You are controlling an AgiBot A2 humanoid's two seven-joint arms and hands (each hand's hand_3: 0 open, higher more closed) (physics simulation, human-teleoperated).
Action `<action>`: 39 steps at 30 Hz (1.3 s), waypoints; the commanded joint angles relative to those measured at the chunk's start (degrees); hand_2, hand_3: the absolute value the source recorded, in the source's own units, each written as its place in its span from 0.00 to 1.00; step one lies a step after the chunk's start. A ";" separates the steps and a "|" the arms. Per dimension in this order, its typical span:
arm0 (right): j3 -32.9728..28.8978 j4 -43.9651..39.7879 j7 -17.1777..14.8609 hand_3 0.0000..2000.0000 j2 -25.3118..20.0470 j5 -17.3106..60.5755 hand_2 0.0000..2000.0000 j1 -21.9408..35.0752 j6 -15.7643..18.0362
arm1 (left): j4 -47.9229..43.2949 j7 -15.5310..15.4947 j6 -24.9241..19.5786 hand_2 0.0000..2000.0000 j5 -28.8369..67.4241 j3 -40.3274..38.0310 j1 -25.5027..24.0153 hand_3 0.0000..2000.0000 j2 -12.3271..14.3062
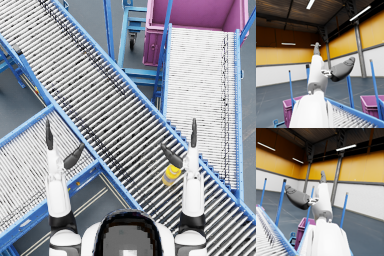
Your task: Pick up the oil and place it on the left assembly line, put the cola on the right, and keep Sprite still
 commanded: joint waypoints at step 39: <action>5.99 -6.87 0.00 0.00 -1.68 -8.97 0.00 -21.77 0.00 | -2.17 0.00 0.00 0.00 -14.04 1.01 -6.53 0.00 3.14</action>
